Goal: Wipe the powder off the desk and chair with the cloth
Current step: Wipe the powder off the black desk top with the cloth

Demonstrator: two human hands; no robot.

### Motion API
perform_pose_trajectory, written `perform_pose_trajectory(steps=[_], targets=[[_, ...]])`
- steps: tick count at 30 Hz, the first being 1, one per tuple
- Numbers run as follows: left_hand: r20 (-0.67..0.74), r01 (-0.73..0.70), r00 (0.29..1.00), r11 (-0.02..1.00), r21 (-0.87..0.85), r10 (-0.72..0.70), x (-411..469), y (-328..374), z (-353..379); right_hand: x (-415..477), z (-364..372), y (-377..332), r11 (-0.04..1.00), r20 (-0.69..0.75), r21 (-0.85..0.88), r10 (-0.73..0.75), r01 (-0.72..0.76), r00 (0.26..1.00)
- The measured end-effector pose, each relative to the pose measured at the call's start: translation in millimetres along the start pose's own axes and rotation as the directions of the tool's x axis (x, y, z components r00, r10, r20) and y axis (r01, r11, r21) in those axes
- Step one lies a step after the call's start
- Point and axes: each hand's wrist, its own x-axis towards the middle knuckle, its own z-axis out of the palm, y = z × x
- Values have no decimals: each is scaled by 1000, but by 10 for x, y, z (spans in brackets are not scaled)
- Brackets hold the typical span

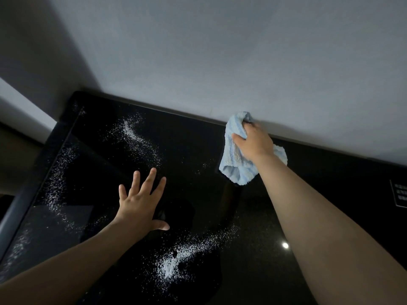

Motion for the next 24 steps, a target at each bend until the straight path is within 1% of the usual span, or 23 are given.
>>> perform_pose_trajectory(steps=[8,16,24], targets=[[8,-11,1000,1000,-15,11,-5,0,-24,-166,24,-14,1000,-18,-27,0,-1,1000],[14,-11,1000,1000,3,11,-2,13,-37,-438,85,-11,1000,-45,-8,-17,17,999],[4,-22,1000,1000,-14,22,-13,3,-39,-722,119,-7,1000,-17,-12,-14,14,1000]])
